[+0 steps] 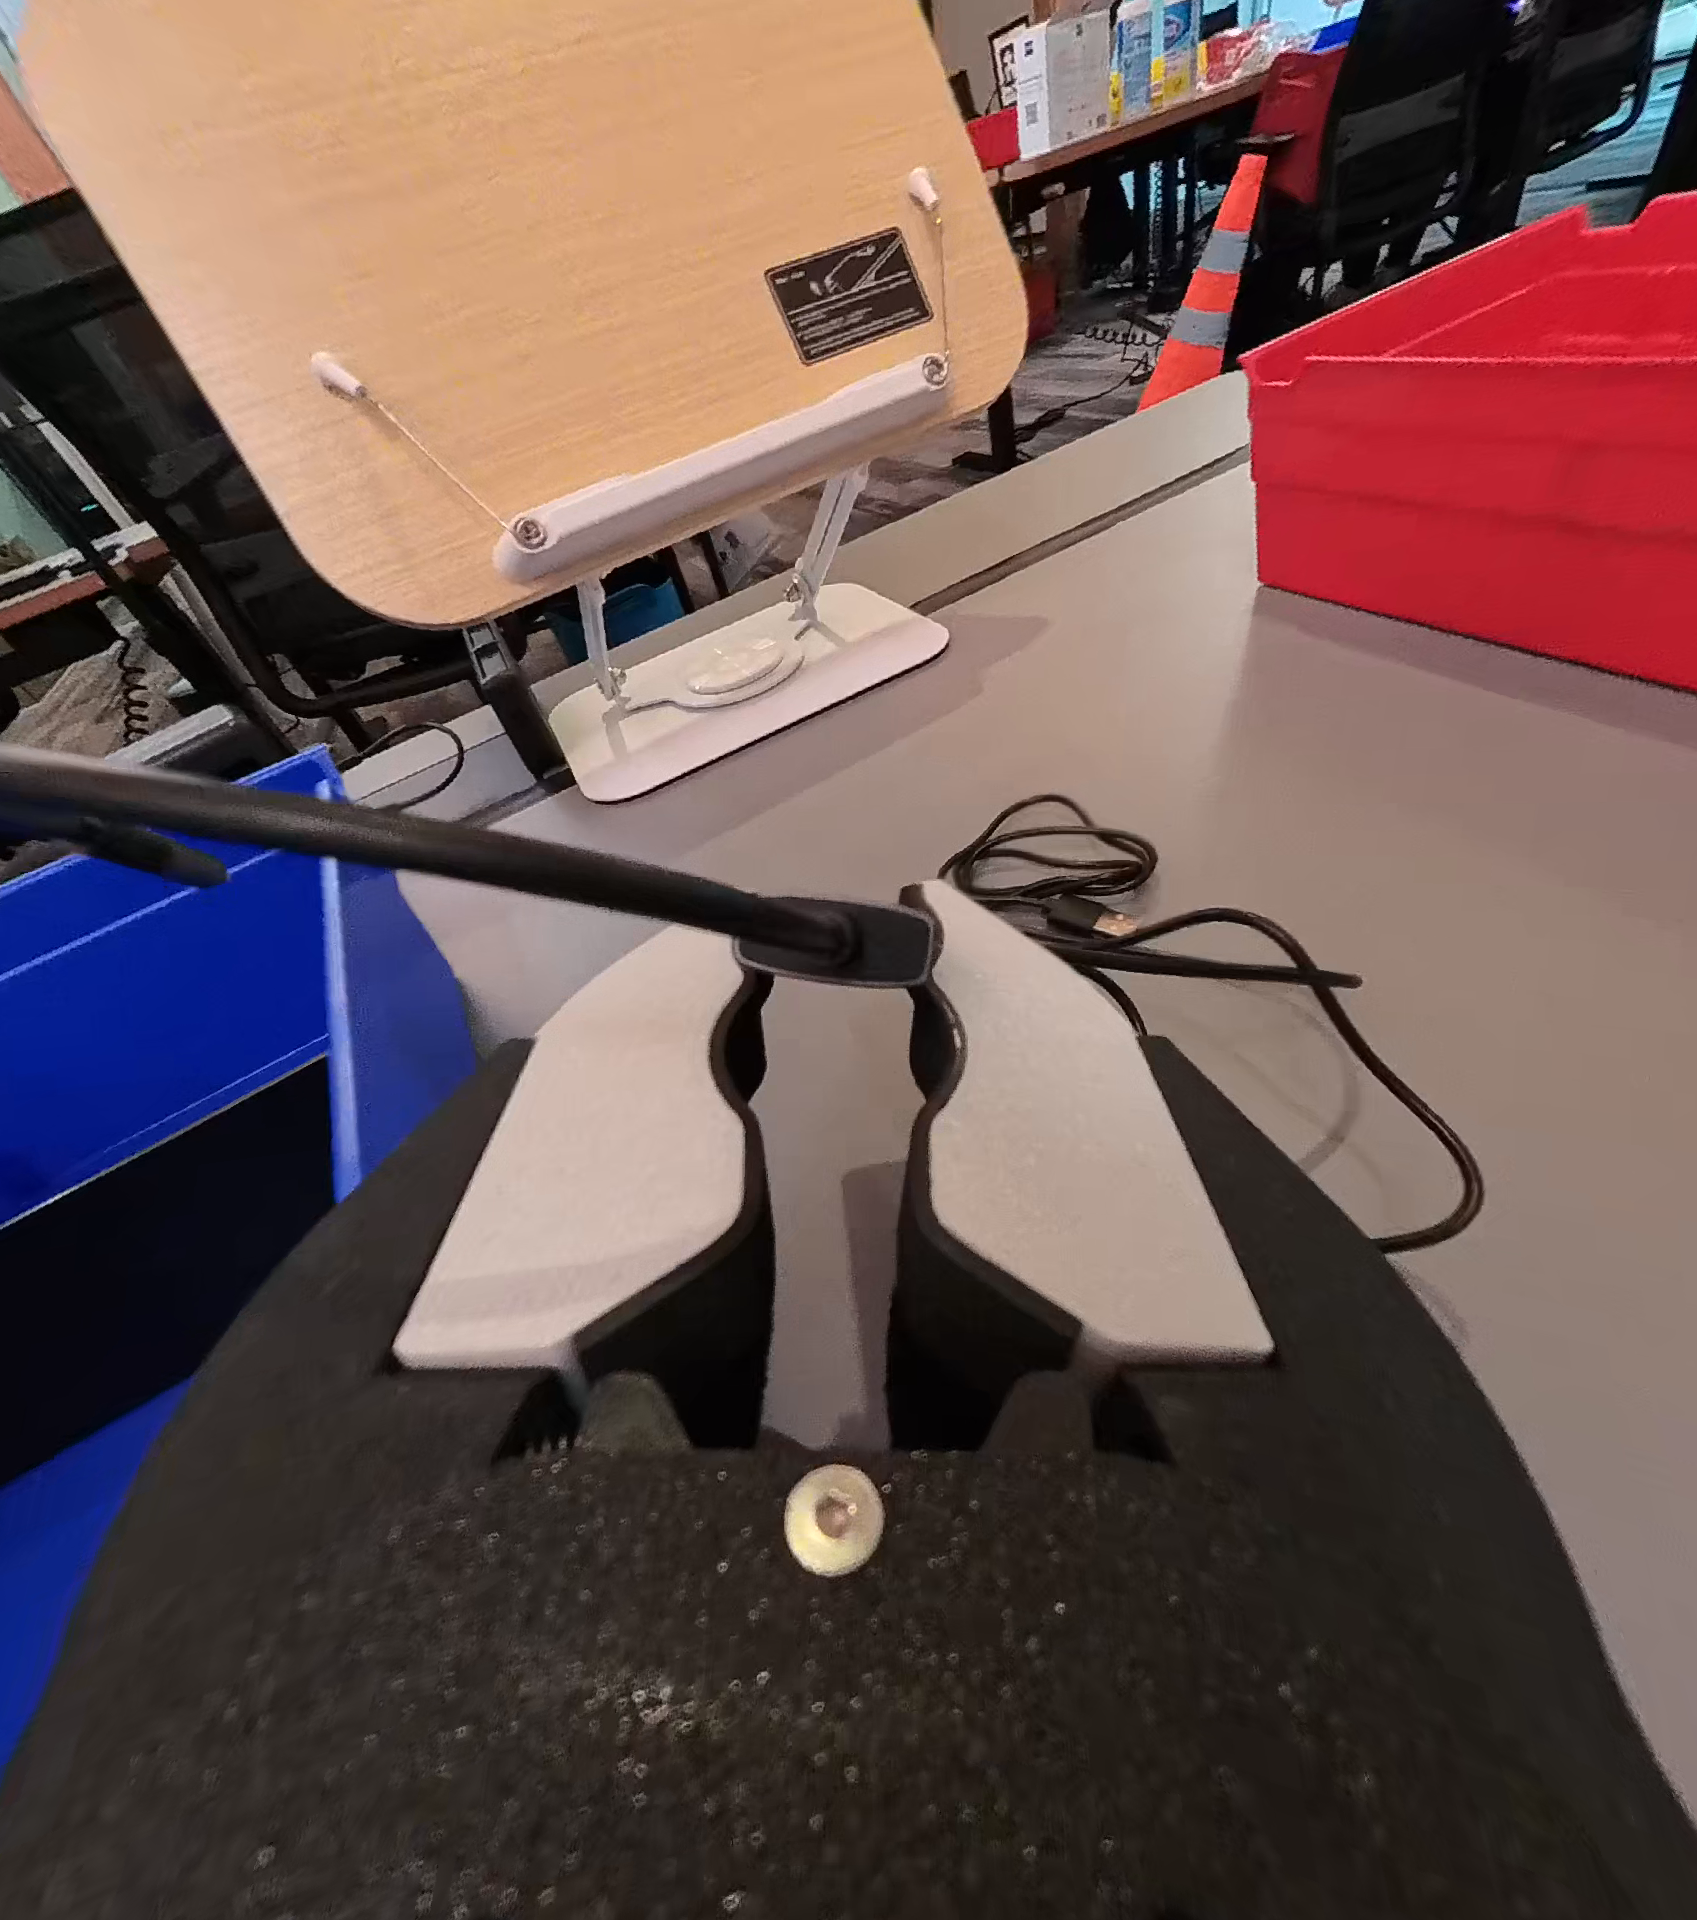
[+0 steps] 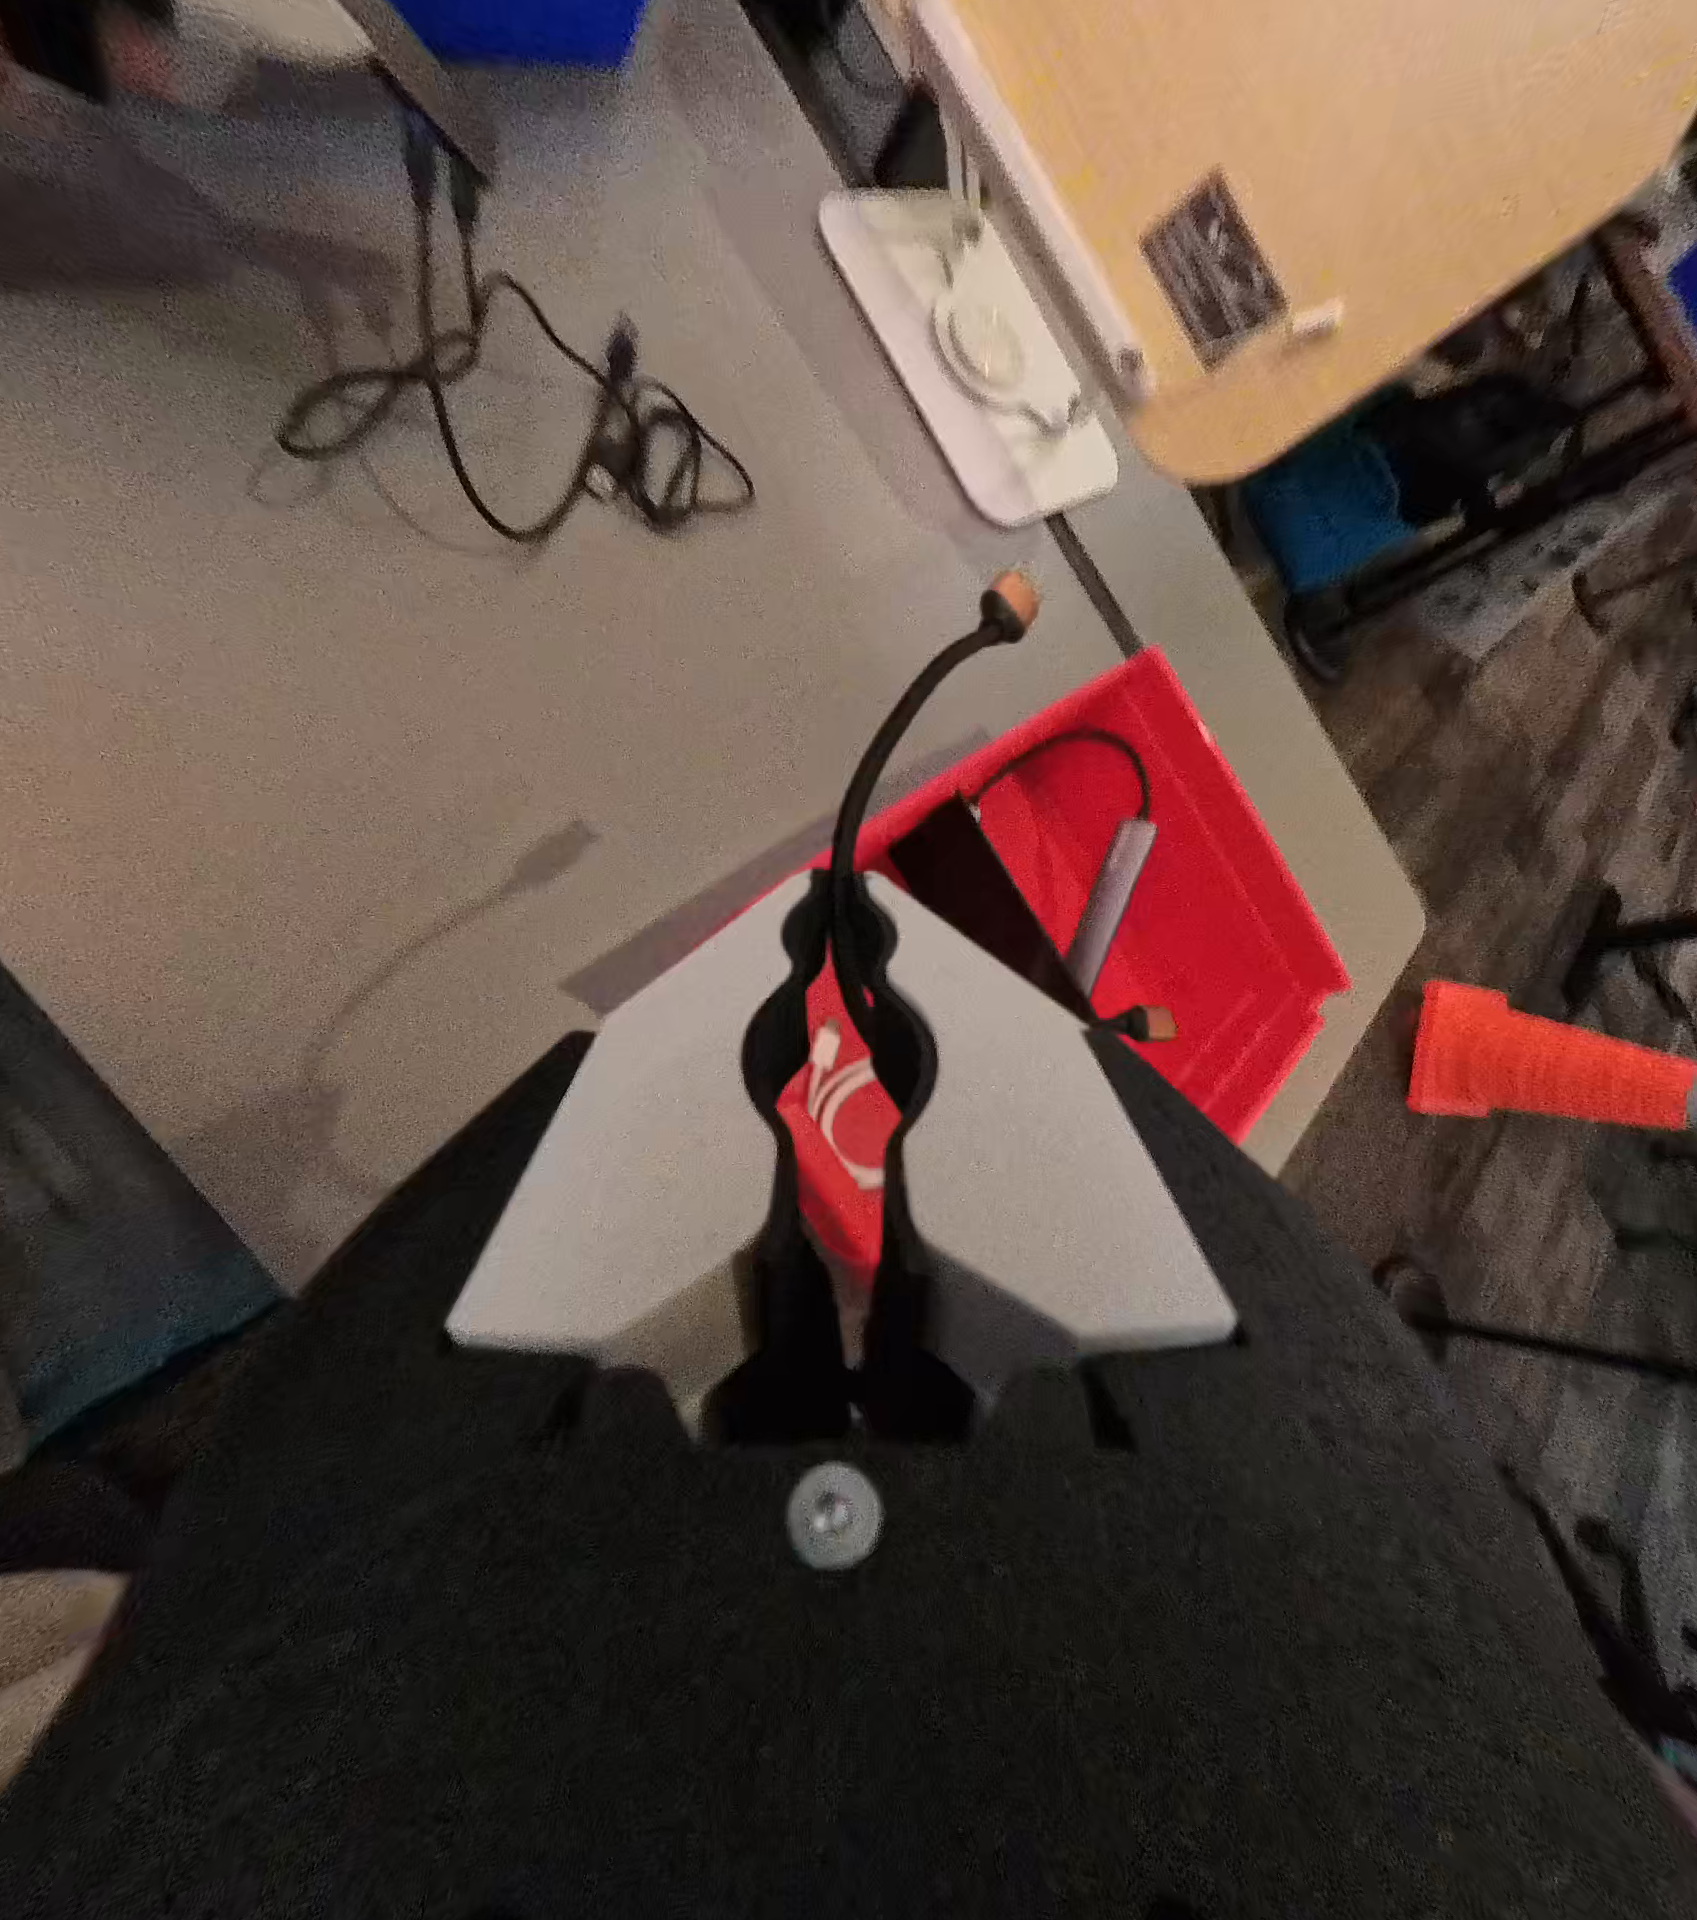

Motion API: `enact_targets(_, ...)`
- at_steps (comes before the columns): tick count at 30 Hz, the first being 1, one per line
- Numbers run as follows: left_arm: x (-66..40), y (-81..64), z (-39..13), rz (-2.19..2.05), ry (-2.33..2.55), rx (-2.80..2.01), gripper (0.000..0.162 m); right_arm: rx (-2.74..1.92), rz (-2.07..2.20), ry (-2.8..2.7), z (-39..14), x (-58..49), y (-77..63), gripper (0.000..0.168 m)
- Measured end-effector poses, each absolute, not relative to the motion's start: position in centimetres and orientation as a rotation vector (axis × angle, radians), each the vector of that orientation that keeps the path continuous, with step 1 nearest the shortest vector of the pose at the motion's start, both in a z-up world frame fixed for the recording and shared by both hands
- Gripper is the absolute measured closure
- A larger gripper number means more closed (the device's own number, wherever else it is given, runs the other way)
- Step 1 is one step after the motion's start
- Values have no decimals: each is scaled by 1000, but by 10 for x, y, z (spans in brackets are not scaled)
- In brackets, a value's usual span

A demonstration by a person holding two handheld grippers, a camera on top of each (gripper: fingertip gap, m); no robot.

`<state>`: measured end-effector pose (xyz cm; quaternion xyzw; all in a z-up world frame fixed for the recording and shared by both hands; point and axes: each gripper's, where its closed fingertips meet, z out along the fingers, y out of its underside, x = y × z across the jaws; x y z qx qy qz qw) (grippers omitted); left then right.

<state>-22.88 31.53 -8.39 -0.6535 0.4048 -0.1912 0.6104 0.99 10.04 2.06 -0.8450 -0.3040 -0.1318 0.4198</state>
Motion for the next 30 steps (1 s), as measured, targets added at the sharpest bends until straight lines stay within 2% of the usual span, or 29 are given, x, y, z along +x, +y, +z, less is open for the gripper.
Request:
enact_targets(5, -223, 310, -85, -441, 959, -1501, 138, -2316, -393, -679, -26, 62, 101, 166)
enact_targets(15, -224, 308, -86, -444, 969, -1505, 138, -2506, -460, -836, -123, 90, 135, 166)
enact_targets(19, -226, 307, -84, -468, 959, -1512, 138, -2589, -366, -670, -155, 107, 136, 152)
enact_targets(24, -225, 305, -82, -623, 896, -1566, 138, -2391, 14, -292, -114, 109, 148, 137)
enact_targets(26, -224, 303, -77, -717, 848, -1574, 138, -2266, 46, -230, -81, 106, 152, 133)
enact_targets(30, -223, 299, -64, -873, 750, -1559, 138, -1946, 255, -251, -7, 29, 175, 133)
